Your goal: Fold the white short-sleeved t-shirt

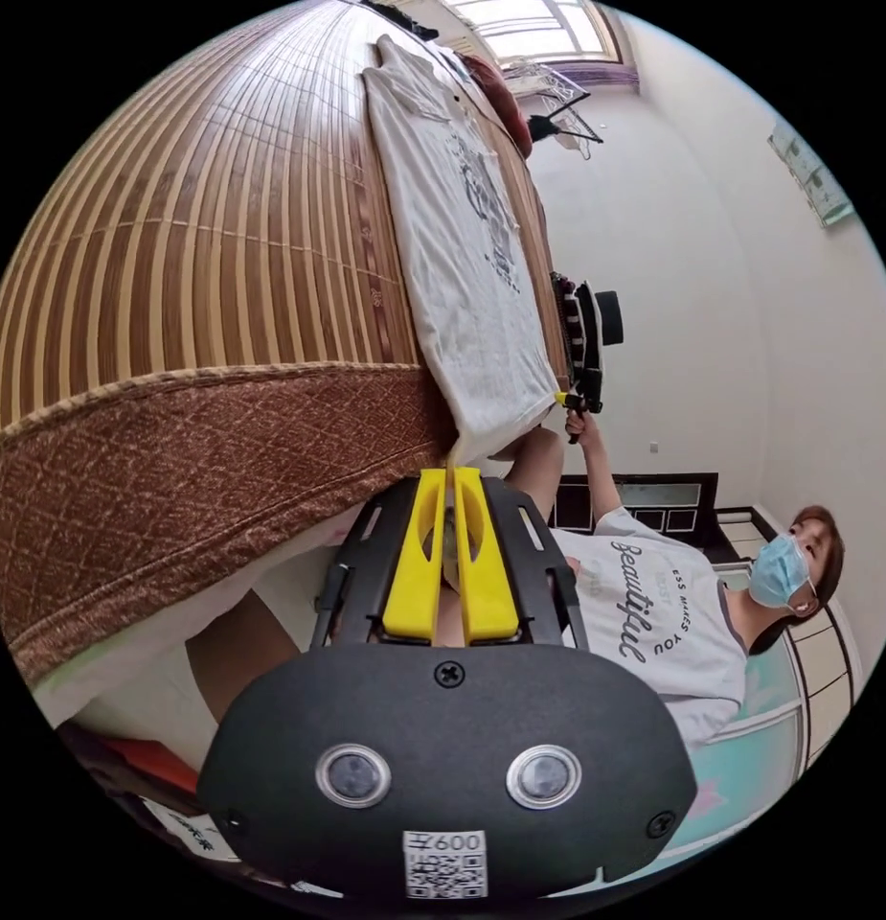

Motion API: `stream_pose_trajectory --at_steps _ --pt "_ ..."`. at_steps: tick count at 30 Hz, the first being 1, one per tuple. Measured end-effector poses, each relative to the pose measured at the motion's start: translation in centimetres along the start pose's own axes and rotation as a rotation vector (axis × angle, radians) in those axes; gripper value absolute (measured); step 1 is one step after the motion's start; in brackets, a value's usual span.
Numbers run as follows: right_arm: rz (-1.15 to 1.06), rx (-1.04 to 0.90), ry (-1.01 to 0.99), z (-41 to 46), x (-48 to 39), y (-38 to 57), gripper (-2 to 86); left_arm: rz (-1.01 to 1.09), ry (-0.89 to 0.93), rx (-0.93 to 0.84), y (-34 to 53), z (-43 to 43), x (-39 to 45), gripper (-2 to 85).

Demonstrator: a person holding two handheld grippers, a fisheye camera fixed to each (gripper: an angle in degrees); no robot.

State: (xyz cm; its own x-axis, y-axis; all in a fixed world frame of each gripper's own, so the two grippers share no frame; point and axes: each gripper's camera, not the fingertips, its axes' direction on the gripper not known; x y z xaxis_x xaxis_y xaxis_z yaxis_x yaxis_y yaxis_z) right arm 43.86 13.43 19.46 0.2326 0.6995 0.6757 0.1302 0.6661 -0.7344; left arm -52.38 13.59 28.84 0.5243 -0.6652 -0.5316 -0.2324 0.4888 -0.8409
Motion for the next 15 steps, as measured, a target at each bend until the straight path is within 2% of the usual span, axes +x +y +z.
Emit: stream_pose_trajectory --at_steps 4,9,12,14,15 --pt "0.006 0.015 -0.019 -1.5 0.5 1.7 -0.9 0.019 0.015 0.020 3.1 -0.2 -0.3 1.3" --pt "0.061 0.038 -0.104 -3.7 1.7 5.0 -0.9 0.054 0.114 0.134 9.1 -1.3 -0.3 1.2" --pt "0.035 0.105 -0.253 -6.0 1.7 8.8 -0.9 0.107 0.167 0.203 13.7 -1.8 1.3 1.2" --pt "-0.006 0.179 -0.456 -8.2 2.0 12.7 -0.9 0.181 0.150 0.254 17.3 -2.0 3.2 1.2" --pt "-0.016 0.202 -0.496 -8.8 2.1 13.8 -0.9 0.243 0.121 0.304 20.1 -2.2 4.6 1.1"
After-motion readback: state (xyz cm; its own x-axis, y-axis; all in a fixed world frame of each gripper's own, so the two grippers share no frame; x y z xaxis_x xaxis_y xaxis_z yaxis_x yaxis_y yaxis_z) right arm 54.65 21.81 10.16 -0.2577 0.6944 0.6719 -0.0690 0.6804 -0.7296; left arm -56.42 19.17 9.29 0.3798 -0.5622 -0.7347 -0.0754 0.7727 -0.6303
